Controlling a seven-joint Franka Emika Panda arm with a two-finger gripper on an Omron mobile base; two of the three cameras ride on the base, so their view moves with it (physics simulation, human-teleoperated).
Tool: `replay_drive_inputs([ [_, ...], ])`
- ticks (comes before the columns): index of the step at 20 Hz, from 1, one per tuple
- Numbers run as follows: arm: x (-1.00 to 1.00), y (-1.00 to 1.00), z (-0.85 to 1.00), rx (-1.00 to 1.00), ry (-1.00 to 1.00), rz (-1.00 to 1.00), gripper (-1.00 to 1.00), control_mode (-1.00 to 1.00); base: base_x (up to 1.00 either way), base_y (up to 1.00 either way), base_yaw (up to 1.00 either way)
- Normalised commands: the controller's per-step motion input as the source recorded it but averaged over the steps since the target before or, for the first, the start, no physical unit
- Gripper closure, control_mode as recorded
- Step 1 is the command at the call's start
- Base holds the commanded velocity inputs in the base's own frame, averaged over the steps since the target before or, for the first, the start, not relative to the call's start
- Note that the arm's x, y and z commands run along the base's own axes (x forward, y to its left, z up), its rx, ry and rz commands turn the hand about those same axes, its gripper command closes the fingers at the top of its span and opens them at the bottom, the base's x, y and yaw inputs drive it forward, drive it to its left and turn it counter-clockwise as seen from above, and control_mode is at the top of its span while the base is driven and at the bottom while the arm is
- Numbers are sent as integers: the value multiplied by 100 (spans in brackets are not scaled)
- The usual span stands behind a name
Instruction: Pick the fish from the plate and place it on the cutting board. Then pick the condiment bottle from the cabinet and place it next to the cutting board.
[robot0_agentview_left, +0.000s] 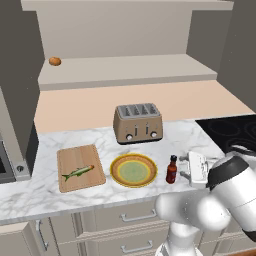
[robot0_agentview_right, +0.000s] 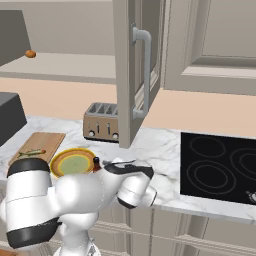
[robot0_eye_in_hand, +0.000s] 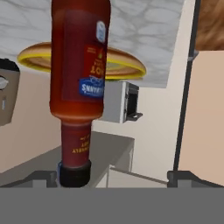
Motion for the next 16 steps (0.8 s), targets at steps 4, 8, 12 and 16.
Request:
replay_drive_inputs([
  [4, -7, -17, 21, 0, 0, 0, -100, -100, 0, 0, 0],
  [8, -12, -17, 17, 0, 0, -1, -100, -100, 0, 0, 0],
  [12, -16, -18, 14, 0, -3, -2, -100, -100, 0, 0, 0],
  [16, -20, -18, 18, 0, -5, -3, -100, -100, 0, 0, 0],
])
